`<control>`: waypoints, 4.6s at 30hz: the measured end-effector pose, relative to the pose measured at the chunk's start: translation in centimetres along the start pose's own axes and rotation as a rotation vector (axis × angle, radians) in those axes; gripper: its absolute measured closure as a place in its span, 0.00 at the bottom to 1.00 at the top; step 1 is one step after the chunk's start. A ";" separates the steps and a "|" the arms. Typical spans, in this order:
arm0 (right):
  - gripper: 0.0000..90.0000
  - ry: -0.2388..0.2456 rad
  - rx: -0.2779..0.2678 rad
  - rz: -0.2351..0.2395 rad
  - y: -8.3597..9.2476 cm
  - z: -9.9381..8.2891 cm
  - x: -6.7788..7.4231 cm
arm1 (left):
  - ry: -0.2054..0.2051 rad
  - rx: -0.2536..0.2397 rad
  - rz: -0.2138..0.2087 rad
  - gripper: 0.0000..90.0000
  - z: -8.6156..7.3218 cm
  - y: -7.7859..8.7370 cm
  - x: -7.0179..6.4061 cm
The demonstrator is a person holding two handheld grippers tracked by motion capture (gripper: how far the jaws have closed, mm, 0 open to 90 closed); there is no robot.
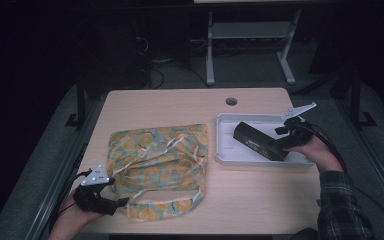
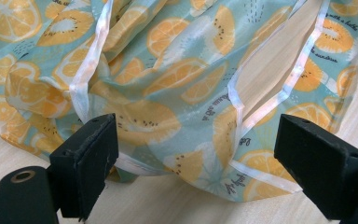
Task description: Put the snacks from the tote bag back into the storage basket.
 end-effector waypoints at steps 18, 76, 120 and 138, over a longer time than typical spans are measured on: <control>0.99 -0.108 0.045 -0.073 -2.9 3.1 -1.9 | -0.003 0.002 -0.005 0.15 0.0 -0.1 0.0; 0.99 0.048 0.175 0.000 -3.6 0.7 1.0 | -0.034 0.002 -0.020 0.15 0.7 -0.4 0.0; 0.40 0.061 -0.036 0.085 0.1 2.0 8.4 | -0.044 0.003 -0.031 0.15 0.9 -0.4 -0.3; 0.33 0.136 -0.072 0.134 0.5 0.2 12.2 | -0.048 0.001 -0.043 0.15 1.0 -0.6 -0.6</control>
Point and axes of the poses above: each handheld gripper's, and its own axes: y roughly backward along the jaws, z roughly out of its top, x roughly to its left, the point moved 6 cm from there along -y, roughly forward along the jaws, and after that the axes turned 7 degrees about -z, right-handed, at the moved point
